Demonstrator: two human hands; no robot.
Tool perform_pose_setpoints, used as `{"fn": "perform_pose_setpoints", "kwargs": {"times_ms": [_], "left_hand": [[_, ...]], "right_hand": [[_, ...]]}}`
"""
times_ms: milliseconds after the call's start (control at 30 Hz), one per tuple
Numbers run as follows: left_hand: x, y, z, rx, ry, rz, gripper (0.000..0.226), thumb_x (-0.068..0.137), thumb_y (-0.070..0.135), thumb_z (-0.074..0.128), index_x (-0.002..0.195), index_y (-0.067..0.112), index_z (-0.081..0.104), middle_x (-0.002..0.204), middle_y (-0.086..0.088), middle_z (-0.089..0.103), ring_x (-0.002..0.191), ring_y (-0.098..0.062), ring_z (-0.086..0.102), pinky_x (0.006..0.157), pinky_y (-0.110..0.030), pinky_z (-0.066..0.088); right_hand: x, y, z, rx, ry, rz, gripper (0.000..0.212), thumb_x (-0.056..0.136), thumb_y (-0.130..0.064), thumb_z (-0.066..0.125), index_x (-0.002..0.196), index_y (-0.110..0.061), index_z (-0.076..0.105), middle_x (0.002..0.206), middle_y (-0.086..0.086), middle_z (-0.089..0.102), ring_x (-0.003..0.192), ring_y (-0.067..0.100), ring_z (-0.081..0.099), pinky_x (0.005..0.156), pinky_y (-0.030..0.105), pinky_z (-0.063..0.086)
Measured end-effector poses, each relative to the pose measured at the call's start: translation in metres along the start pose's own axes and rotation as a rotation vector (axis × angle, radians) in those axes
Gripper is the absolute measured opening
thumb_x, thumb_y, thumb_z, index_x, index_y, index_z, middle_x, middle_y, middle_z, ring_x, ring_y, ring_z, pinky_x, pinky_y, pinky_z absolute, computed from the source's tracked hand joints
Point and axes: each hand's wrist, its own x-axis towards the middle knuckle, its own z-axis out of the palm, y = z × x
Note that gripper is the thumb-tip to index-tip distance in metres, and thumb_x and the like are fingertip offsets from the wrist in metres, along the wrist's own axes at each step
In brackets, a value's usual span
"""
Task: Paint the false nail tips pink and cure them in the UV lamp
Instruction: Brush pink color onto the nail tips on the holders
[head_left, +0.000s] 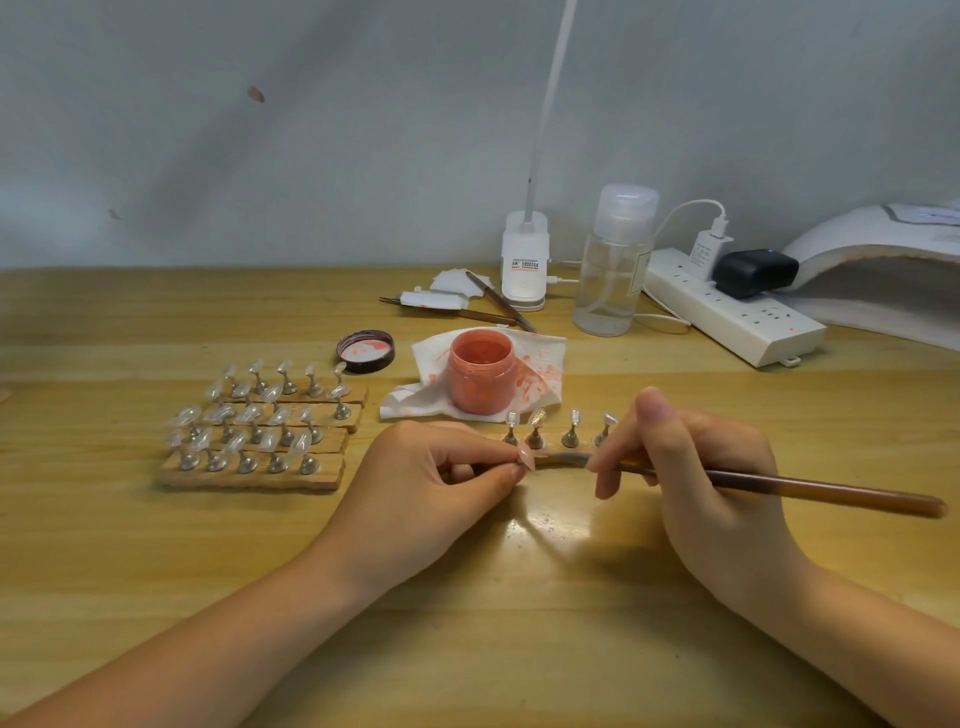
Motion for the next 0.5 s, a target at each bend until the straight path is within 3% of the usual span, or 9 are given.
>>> {"fn": "perform_pose_setpoints", "kwargs": {"times_ms": [100,333,500], "left_hand": [[-0.0005,0.0004,0.0002,0.011,-0.011,0.001,0.023,0.075,0.014,0.072,0.079,0.036,0.073,0.079,0.015,0.071,0.078,-0.016,0.064,0.069,-0.025,0.050],[-0.0002,0.0002,0.0005,0.018,0.000,0.000,0.020,0.075,0.014,0.072,0.079,0.034,0.073,0.076,0.007,0.072,0.077,-0.017,0.064,0.069,-0.030,0.050],[-0.0001,0.0006,0.0003,0.021,0.002,0.001,0.024,0.074,0.015,0.072,0.075,0.039,0.072,0.077,0.007,0.072,0.077,-0.020,0.063,0.068,-0.030,0.050]], "right_hand": [[0.0025,-0.0002,0.0018,-0.092,-0.038,-0.027,0.041,0.091,-0.025,0.039,0.065,-0.009,0.065,0.060,-0.002,0.062,0.062,0.006,0.059,0.062,0.015,0.042],[0.0024,0.0005,0.0017,-0.080,-0.066,0.000,0.042,0.092,-0.033,0.042,0.063,-0.014,0.066,0.059,0.000,0.063,0.060,0.011,0.060,0.061,0.025,0.046],[-0.0001,-0.0010,0.0004,0.053,-0.027,0.039,0.048,0.090,-0.027,0.038,0.056,-0.004,0.064,0.051,0.005,0.057,0.050,0.007,0.055,0.057,0.015,0.043]]}}
